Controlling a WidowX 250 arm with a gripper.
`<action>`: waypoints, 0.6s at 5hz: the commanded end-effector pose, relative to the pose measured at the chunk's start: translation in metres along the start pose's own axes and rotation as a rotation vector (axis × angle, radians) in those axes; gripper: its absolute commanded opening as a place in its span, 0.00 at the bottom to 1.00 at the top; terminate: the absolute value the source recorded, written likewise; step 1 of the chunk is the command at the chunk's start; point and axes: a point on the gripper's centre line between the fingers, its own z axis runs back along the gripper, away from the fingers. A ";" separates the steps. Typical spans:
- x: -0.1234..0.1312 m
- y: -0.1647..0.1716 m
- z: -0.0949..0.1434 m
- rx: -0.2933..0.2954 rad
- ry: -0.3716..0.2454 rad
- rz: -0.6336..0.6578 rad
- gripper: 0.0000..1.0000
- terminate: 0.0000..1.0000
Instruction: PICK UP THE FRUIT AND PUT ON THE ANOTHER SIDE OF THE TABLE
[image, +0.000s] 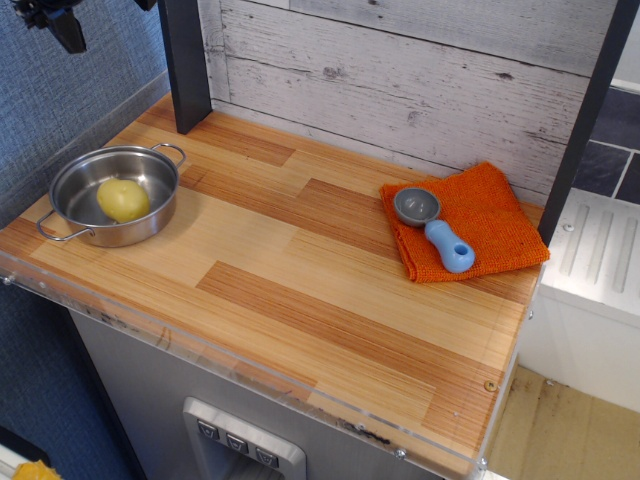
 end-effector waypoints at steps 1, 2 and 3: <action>0.000 0.000 0.000 0.000 0.000 0.000 1.00 0.00; -0.007 0.004 -0.010 0.001 0.011 0.024 1.00 0.00; -0.015 0.011 -0.025 0.015 0.025 0.046 1.00 0.00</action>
